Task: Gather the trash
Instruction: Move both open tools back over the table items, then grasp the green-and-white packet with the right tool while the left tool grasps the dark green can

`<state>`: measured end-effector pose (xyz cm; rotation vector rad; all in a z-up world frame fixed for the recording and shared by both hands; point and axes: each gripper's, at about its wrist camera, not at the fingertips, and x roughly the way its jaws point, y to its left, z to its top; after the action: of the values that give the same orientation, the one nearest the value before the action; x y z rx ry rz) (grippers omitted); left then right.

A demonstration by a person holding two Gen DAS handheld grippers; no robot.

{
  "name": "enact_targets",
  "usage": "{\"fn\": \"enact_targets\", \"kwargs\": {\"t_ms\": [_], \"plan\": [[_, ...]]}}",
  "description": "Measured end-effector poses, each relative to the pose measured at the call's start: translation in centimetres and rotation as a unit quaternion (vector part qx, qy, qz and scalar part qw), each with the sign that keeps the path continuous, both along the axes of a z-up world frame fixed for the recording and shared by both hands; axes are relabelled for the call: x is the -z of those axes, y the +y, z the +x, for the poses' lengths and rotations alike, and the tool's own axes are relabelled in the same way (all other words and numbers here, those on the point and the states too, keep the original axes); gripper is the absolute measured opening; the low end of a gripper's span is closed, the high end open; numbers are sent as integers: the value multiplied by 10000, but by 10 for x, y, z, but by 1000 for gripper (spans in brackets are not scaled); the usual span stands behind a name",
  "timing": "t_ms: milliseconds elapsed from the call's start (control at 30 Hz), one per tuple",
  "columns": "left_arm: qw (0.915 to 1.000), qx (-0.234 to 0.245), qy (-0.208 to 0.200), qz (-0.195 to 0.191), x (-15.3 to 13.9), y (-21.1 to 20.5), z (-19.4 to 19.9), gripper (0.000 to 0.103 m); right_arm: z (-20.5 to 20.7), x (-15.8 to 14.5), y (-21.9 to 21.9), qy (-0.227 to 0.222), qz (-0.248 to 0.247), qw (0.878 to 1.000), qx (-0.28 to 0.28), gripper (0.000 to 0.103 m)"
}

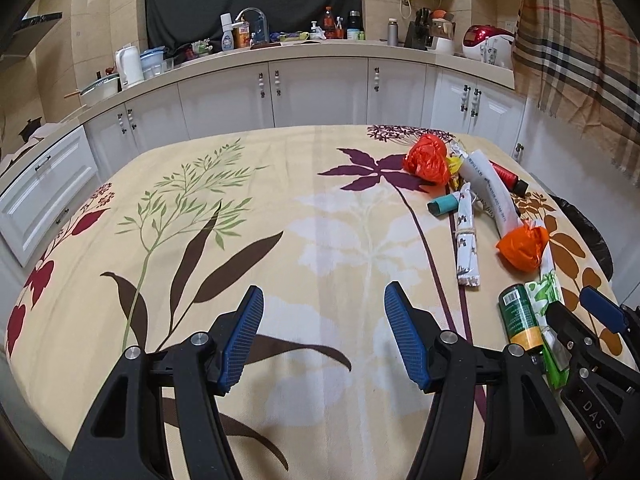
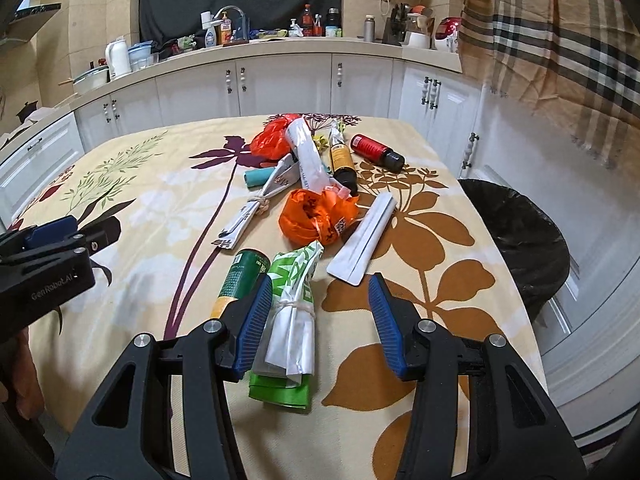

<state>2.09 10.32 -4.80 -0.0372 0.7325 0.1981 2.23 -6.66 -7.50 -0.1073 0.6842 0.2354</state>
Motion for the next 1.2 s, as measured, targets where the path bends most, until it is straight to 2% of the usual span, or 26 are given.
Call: {"fn": "enact_targets", "kwargs": {"t_ms": [300, 367, 433, 700, 900, 1200], "plan": [[10000, 72, -6, -33, 0, -3, -2, 62, -2, 4, 3, 141, 107, 9998, -125, 48], [9999, 99, 6, -39, 1, -5, -2, 62, -2, 6, 3, 208, 164, 9995, -165, 44], [9999, 149, 9, -54, 0, -8, -2, 62, -2, 7, 3, 268, 278, 9990, -239, 27], [9991, 406, 32, -120, -1, -28, 0, 62, -7, -3, -4, 71, 179, 9996, -197, 26], [9974, 687, -20, -198, -5, -53, 1, 62, -8, -13, -31, -196, 138, 9996, 171, 26], [9948, 989, 122, -221, 6, -89, 7, 62, -8, -14, -65, -275, 292, 9979, 509, 26]]}}
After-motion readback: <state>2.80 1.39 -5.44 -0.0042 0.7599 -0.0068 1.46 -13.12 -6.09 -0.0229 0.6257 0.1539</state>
